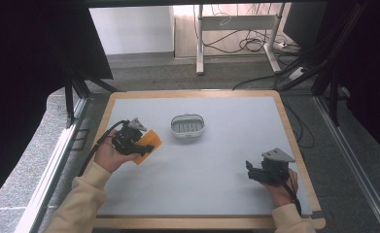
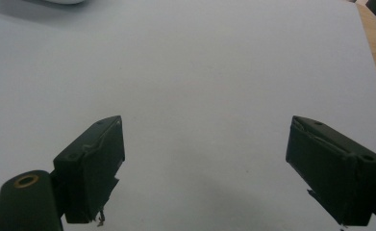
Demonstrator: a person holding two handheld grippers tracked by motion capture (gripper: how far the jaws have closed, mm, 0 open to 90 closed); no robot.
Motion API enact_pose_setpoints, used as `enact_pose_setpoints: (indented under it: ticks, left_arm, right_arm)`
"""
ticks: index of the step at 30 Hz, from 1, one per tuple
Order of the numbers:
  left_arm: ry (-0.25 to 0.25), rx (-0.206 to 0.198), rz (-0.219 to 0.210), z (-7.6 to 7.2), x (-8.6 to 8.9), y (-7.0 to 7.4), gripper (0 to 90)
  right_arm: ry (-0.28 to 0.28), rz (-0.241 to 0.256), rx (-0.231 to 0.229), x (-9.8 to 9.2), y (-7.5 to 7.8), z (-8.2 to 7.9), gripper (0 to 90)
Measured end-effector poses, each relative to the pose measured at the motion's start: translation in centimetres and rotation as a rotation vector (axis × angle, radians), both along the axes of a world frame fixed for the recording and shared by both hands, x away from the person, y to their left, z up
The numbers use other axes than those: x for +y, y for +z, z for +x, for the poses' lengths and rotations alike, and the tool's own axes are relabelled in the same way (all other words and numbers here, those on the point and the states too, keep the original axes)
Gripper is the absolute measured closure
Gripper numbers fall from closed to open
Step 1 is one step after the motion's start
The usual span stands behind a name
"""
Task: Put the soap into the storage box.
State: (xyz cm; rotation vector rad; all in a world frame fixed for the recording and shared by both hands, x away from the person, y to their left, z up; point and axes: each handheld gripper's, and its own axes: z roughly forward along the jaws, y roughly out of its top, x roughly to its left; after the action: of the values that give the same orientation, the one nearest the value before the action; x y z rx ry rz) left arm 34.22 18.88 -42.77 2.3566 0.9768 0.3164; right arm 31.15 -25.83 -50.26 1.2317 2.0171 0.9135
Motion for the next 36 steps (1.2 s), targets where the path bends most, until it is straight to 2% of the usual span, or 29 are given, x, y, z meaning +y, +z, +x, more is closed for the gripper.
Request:
enact_pose_setpoints:
  ticks: [16,22,26,36]
  left_arm:
    - [-0.020,-0.027,0.007,1.0,-0.4,0.9,62.2]
    - [-0.046,-0.024,0.019,1.3,-0.9,1.2,62.2]
    - [-0.059,-0.032,0.008,1.3,-1.4,1.5,62.2]
    - [-0.108,-0.049,0.039,2.0,-2.4,2.1,62.2]
  right_arm:
    - [-0.009,-0.003,0.009,-0.1,-0.1,0.1,14.0]
    - [-0.009,-0.005,0.010,0.0,-0.1,0.1,14.1]
    - [-0.017,-0.006,0.015,-0.1,-0.1,0.1,14.3]
    - [-0.018,-0.006,0.017,-0.1,-0.2,0.1,14.4]
